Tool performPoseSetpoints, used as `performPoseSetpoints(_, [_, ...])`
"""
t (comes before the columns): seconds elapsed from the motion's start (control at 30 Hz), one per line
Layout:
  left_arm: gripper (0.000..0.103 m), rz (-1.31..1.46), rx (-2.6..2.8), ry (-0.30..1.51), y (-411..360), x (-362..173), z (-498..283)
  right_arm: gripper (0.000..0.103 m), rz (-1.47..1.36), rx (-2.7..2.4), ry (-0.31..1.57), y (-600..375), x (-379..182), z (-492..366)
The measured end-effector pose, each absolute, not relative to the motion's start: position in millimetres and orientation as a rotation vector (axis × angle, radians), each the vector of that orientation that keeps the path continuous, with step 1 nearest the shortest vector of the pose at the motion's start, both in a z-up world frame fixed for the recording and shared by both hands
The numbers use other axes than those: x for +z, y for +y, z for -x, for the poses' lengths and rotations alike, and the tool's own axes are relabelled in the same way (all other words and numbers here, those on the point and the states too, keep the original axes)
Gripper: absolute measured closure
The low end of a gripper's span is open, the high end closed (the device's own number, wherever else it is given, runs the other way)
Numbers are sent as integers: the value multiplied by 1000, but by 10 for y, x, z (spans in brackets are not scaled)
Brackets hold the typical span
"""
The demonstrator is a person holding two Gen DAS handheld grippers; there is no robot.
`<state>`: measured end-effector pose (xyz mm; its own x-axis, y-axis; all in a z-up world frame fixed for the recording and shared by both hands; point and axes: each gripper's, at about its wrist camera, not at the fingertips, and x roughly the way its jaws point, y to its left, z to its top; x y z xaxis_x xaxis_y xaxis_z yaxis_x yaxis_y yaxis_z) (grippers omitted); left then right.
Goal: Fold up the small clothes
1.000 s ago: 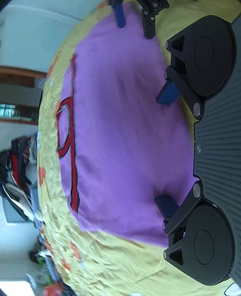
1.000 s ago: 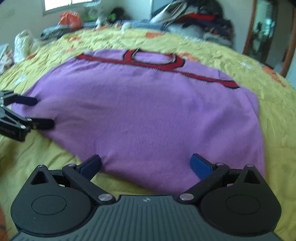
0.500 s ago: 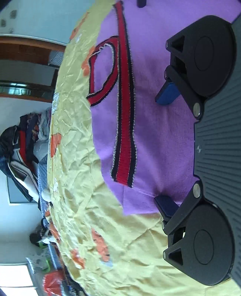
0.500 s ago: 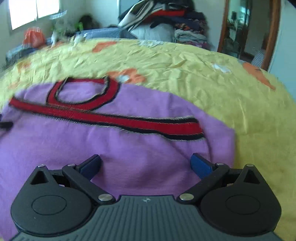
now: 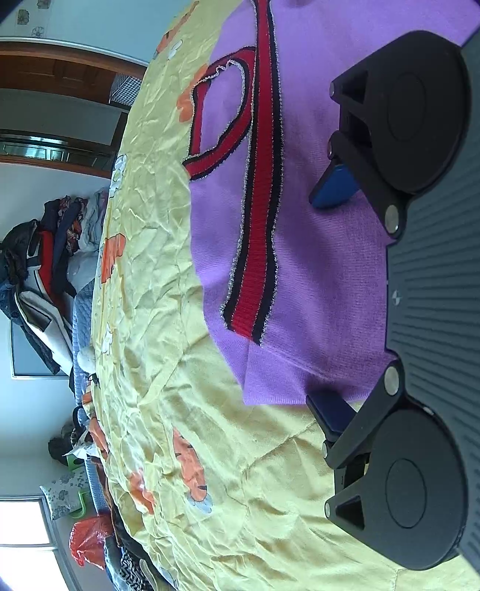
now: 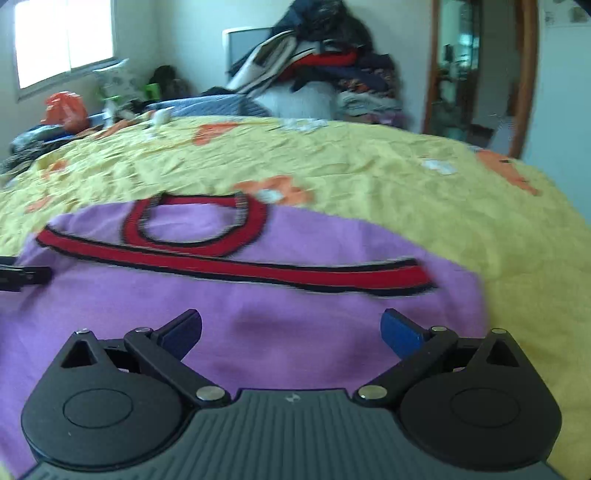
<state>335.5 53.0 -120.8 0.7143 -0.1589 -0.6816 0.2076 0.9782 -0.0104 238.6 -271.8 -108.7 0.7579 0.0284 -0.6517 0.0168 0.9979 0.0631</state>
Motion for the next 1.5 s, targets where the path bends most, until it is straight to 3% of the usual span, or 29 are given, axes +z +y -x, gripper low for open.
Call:
performPoseSetpoints(0.23, [0, -69, -202, 748, 533, -1207, -3353, 0, -153, -168, 743, -3135, -1213, -2511])
performPoseSetpoints(0.5, [0, -64, -215, 749, 537, -1191, -3356, 0, 19, -209, 782, -2611, -1132, -2299])
performPoseSetpoints(0.67, [0, 18, -252, 753, 889, -1078, -3323, 0, -208, -254, 755, -2889, -1103, -1864])
performPoseSetpoints(0.83, [0, 246, -433, 743, 1504, -1039, -3464, 0, -139, -302, 575, -2513, -880, -1276])
performPoseSetpoints(0.97, [0, 554, -633, 848, 1875, -1202, -3783, 0, -230, -118, 633, -2219, -938, -1193])
performPoseSetpoints(1.07, [0, 607, -735, 892, 1914, -1215, -3989, 0, -285, -41, 652, -1991, -980, -1209])
performPoseSetpoints(1.2, [0, 622, -807, 1013, 1779, -1245, -4254, 0, -227, 9, 661, -1627, -961, -1212])
performPoseSetpoints(1.3, [0, 590, -851, 1082, 1658, -1236, -4401, 0, -155, 38, 538, -1332, -856, -1064])
performPoseSetpoints(1.5, [0, 548, -893, 1190, 1621, -1250, -4657, 0, 208, 17, 496, -585, -871, -1016])
